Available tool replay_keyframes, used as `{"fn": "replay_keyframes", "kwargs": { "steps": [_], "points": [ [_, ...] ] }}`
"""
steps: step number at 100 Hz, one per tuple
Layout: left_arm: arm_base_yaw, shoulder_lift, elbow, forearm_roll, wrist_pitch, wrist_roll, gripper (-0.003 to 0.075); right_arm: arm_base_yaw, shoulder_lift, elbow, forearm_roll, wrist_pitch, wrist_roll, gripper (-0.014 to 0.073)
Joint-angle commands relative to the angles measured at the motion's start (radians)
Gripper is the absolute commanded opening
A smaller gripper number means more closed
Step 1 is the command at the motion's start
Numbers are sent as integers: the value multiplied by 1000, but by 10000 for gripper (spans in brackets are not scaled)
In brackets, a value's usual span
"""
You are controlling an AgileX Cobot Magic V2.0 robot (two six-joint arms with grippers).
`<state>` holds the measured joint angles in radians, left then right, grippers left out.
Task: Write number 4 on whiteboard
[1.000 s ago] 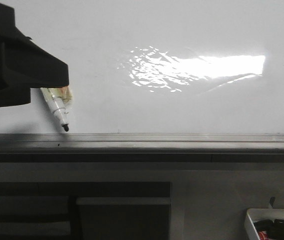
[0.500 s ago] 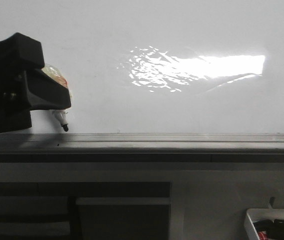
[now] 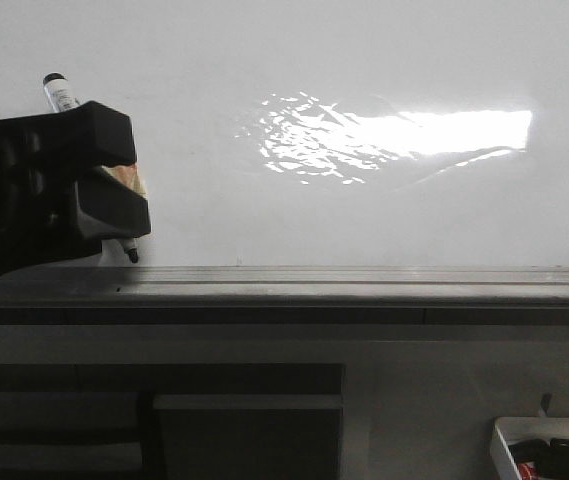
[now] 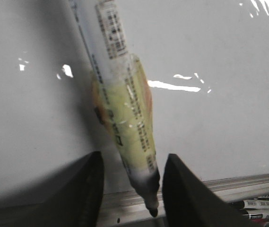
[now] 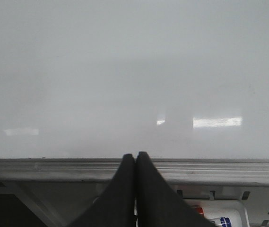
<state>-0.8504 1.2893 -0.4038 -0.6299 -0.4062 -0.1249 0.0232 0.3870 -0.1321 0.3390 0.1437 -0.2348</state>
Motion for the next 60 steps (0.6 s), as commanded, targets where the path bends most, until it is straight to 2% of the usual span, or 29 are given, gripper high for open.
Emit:
{"fn": "replay_keyframes", "kwargs": {
  "steps": [1,8,19,25,52,60],
  "points": [
    [-7,0,-27,8,-80,-3,106,-3,17,-35,-1,-58,-4,-61],
    [-7,6,-27,10,-103,-3,-21,-1,17,-37,-17,-42,-4,-61],
    [-7,6,-27,19,-124,6,-20,18,18,-53,-33,-21,-29,-61],
    [-7,6,-27,75,-127,5,-20,33,23,-75,-60,10,-61,-61],
    [-7,-59,-27,612,-96,8,-20,196,121,-268,-44,214,-65,-61],
    [-7,-79,-27,713,-96,45,-20,239,158,-343,-3,262,-65,-60]
  ]
}}
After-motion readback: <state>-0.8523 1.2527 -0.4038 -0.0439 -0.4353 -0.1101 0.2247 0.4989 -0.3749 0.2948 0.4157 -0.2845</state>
